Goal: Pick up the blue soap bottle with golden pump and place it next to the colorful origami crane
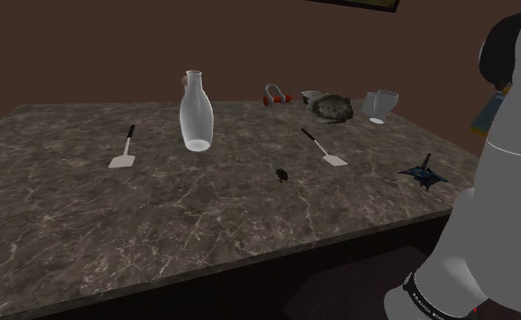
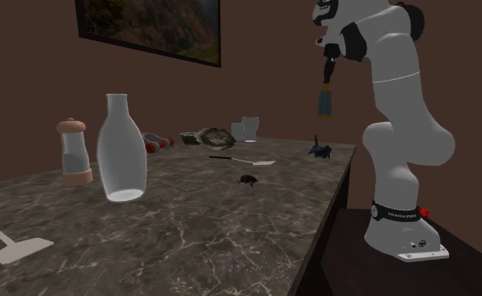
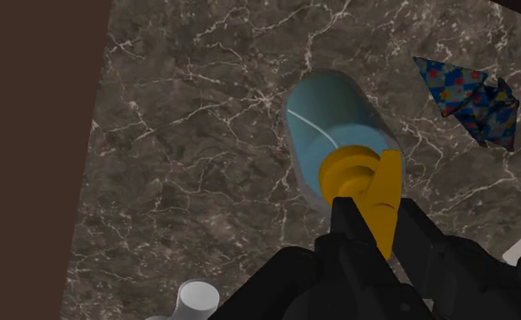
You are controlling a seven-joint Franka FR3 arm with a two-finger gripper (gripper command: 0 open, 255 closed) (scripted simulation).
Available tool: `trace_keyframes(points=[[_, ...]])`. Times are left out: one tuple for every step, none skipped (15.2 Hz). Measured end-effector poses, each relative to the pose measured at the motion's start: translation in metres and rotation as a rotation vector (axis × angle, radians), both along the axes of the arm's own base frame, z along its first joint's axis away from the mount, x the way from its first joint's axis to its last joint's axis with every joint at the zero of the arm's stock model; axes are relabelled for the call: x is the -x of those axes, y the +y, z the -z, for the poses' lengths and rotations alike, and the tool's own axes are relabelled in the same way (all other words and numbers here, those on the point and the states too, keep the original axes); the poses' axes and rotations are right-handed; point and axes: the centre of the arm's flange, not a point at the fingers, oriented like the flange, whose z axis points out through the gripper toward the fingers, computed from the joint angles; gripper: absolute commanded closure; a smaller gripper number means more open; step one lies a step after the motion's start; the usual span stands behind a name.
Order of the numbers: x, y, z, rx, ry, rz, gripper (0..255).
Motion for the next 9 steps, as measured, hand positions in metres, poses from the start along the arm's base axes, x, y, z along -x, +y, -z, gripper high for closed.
trace_keyframes(points=[[0.0,-0.001,0.005,0.0,0.0,0.0,255],[0.001,0.0,0.01,0.0,0.0,0.0,255],[0.0,0.0,0.016,0.0,0.0,0.0,255],[0.0,0.0,0.02,0.0,-0.001,0.0,255],[0.0,0.001,0.026,0.001,-0.001,0.0,255],[0.0,0.002,0.031,0.001,-0.001,0.0,255],[0.0,0.001,0.037,0.001,-0.001,0.0,255],[0.001,0.001,0.042,0.001,-0.001,0.0,255],[0.002,0.0,0.047,0.001,-0.001,0.0,255]])
